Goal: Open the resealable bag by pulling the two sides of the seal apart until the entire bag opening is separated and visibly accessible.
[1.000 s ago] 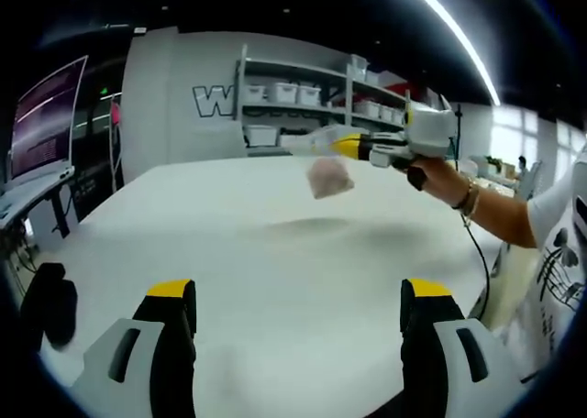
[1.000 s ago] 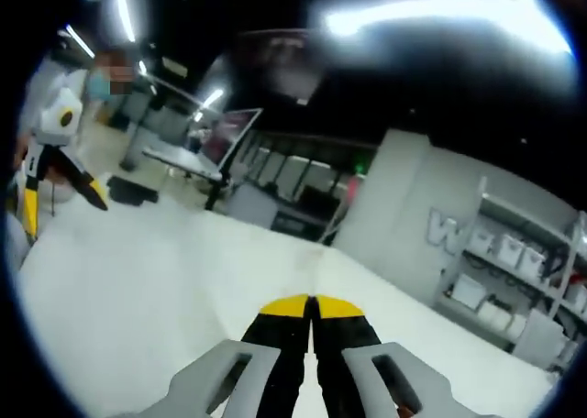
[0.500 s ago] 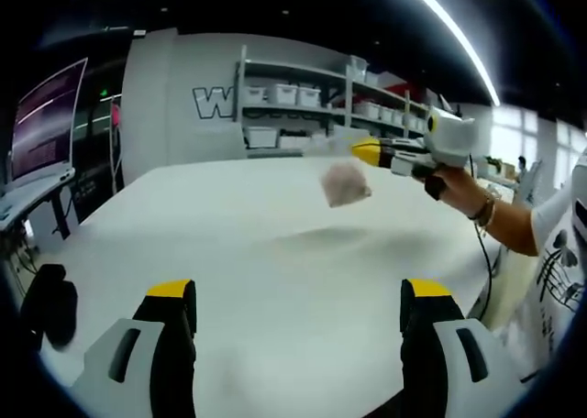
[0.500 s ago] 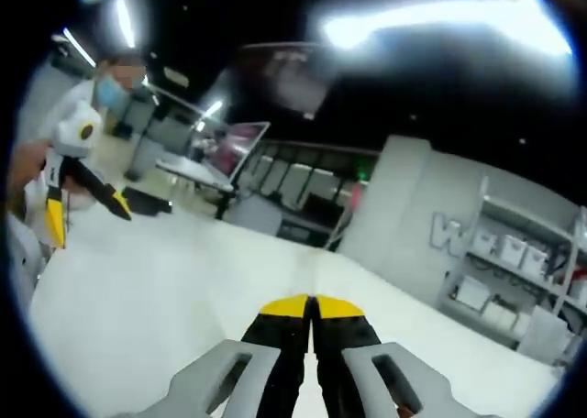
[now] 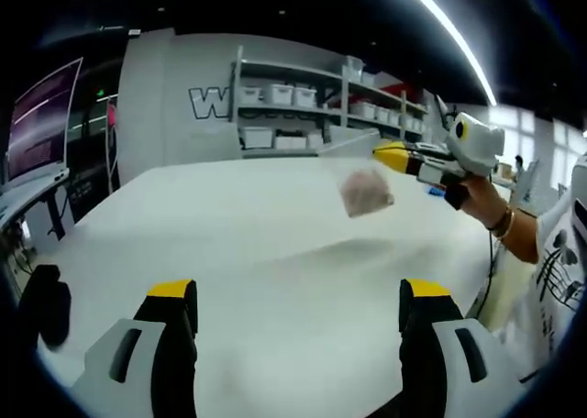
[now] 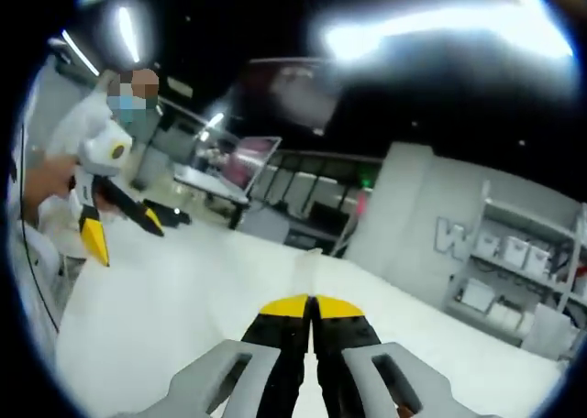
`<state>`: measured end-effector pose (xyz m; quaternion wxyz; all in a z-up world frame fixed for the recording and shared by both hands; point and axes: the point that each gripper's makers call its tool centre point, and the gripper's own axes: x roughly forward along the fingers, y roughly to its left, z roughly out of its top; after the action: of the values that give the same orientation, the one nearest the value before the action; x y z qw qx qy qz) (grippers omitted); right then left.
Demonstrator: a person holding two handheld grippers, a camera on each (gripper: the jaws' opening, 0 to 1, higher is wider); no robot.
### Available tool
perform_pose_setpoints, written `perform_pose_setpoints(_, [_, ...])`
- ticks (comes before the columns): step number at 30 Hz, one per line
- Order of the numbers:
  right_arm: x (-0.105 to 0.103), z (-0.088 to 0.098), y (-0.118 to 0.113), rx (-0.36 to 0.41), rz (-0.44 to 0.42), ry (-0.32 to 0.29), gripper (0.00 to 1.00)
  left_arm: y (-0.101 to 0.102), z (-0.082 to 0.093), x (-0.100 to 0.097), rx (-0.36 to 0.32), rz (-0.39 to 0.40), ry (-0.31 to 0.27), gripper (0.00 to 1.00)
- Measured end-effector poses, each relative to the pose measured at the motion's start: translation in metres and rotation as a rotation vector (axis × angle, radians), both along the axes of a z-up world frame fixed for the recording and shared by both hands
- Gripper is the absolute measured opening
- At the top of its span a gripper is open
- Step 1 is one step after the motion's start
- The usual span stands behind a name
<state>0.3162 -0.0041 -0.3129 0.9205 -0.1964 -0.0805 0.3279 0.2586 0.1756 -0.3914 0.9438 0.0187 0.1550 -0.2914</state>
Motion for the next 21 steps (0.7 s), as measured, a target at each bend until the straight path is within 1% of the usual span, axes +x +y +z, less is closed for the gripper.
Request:
perform_pose_setpoints(6, [-0.019,-0.005,-0.004,0.008,0.007,0.007,0.0,-0.006,-0.003,-0.003,0.0,-0.012,0.005,0.89])
perform_pose_setpoints(14, [-0.044,-0.011,-0.007,0.01,0.017,0.009,0.0,-0.017,-0.002,-0.005,0.003,-0.044,0.002,0.87])
perform_pose_setpoints(21, [-0.063,-0.018,-0.01,0.045,0.026,0.031,0.0,-0.021,-0.001,-0.006,0.008,-0.056,0.001,0.86])
